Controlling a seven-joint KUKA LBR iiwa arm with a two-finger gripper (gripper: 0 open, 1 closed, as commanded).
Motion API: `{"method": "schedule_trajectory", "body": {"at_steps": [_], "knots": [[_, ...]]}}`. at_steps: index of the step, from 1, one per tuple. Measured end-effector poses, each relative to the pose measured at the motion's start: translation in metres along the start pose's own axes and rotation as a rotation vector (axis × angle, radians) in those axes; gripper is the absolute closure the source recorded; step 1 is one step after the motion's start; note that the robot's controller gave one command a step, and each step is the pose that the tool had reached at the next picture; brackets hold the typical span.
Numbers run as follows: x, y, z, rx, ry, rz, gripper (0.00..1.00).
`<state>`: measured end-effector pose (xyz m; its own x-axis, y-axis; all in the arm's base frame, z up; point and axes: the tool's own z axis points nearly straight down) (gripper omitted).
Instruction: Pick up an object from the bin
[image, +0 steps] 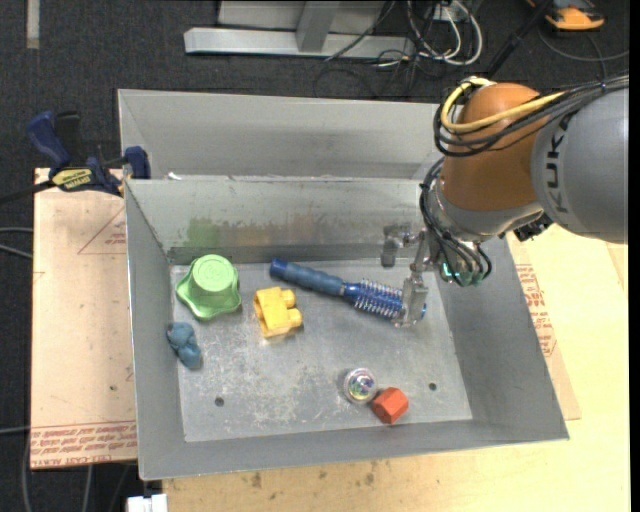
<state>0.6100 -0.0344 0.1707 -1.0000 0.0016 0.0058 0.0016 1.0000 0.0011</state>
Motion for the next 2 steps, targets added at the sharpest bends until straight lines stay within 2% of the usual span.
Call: {"method": "schedule_trajectory", "body": {"at_steps": [1, 2], "knots": [[-0.0150, -0.0057, 0.1040, 0.000, -0.006, -0.033, 0.00], [-0.0151, -0.0055, 0.1014, 0.001, -0.007, -0.035, 1.00]]}}
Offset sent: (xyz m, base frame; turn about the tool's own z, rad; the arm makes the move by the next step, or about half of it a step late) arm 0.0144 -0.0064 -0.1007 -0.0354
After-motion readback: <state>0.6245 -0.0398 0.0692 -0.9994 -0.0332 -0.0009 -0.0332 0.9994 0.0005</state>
